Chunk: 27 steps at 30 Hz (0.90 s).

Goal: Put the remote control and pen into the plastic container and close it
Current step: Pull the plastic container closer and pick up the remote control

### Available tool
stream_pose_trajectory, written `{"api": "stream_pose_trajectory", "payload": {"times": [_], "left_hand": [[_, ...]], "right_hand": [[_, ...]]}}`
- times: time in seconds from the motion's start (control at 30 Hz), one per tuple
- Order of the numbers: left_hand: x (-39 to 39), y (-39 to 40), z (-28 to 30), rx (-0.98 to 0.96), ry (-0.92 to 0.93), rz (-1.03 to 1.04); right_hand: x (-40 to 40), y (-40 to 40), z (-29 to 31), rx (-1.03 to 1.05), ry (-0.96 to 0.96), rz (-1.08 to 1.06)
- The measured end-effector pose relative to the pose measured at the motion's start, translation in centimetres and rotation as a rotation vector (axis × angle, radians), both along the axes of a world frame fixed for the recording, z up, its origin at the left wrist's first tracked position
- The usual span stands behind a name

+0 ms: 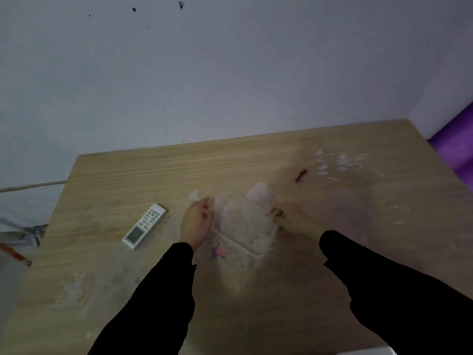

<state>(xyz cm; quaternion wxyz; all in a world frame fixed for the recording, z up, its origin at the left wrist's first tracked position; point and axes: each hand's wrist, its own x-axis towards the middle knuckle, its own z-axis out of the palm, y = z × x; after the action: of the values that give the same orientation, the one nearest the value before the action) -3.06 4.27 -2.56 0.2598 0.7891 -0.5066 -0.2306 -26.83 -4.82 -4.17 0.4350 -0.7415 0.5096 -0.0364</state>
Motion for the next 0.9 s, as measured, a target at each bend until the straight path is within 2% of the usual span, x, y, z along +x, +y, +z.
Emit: {"api": "stream_pose_trajectory", "payload": {"times": [0.1, 0.23, 0.33, 0.47, 0.57, 0.73, 0.83, 0.9], "left_hand": [[-0.9, 1.6, -0.5, -0.007, 0.025, 0.029], [-2.9, 4.6, -0.8, 0.003, 0.204, 0.104], [-3.9, 6.2, -1.6, -0.05, 0.129, 0.12], [-4.0, 8.3, -1.4, -0.037, 0.178, 0.121], [-1.5, 9.3, -0.7, -0.044, 0.059, 0.124], [7.1, 10.5, -1.4, -0.033, -0.308, 0.241], [10.2, 10.8, -1.9, 0.12, -0.353, 0.313], [11.4, 10.8, -2.5, 0.184, -0.352, 0.278]], "right_hand": [[-0.8, 1.4, -0.5, 0.007, -0.068, -0.119], [-1.5, 5.2, -1.1, 0.065, -0.218, -0.409], [-1.8, 7.6, -2.0, 0.113, -0.3, -0.527], [-1.9, 9.6, -2.8, 0.083, -0.311, -0.6], [-1.8, 10.6, -2.7, 0.035, -0.293, -0.579], [-1.8, 11.6, -2.4, -0.009, -0.256, -0.544], [-1.8, 12.4, -3.0, -0.039, -0.283, -0.604], [-1.9, 12.8, -3.4, -0.067, -0.283, -0.635]]}}
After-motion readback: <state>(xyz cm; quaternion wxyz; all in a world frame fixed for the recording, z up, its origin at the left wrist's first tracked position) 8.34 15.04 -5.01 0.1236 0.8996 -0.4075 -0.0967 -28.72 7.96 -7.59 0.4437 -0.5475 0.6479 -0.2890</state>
